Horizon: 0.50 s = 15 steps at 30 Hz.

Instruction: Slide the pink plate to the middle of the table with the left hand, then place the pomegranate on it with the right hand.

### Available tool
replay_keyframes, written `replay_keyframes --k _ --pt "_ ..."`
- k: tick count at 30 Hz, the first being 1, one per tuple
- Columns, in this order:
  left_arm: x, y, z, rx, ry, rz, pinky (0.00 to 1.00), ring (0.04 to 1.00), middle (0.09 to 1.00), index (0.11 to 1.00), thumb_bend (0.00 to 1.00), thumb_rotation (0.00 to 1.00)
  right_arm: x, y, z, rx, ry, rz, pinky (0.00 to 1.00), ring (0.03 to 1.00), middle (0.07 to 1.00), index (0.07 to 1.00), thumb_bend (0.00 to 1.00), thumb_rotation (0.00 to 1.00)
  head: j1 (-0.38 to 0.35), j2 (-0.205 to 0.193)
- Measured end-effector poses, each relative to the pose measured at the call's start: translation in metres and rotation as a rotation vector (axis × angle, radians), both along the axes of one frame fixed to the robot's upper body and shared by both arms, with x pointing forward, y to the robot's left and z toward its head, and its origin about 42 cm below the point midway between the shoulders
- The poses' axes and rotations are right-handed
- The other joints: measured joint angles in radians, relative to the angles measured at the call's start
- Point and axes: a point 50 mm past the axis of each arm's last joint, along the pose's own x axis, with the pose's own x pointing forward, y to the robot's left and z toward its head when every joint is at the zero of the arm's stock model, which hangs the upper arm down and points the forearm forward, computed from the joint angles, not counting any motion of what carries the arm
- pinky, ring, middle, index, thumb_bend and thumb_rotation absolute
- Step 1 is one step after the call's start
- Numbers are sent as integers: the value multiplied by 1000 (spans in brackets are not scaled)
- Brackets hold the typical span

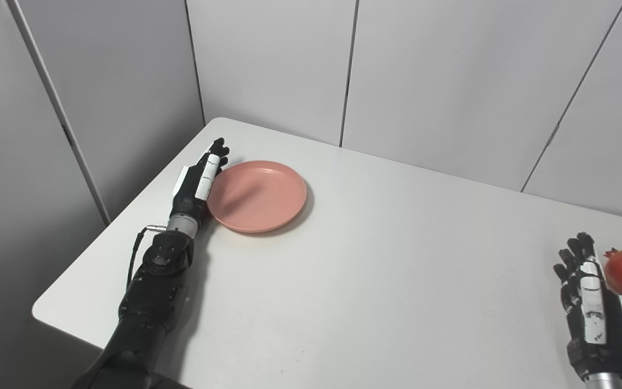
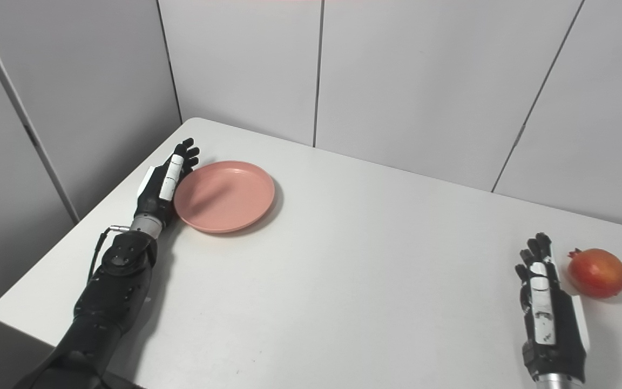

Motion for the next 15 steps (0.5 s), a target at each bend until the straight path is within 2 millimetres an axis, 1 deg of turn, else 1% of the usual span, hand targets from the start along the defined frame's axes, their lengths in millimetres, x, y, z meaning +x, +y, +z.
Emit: replay_keyframes --k 5,8,11,15 --pt "4 -8 -2 -1 5 -35 922 931 931 929 840 1000 0 1 0 2 -1 0 1000 1000 1000 1000 529 922 -3 0" --pt "5 -12 -2 4 9 -60 938 930 929 928 845 1000 0 1 0 -1 -1 0 1000 1000 1000 1000 533 923 -6 2" --pt "6 -18 -2 0 7 -74 961 940 936 937 854 1000 0 1 0 -4 -1 -1 1000 1000 1000 1000 520 926 -6 2" --pt "8 -27 -2 -16 3 -105 966 949 950 954 881 1000 0 3 0 -4 0 -1 1000 1000 1000 1000 536 937 -9 0"
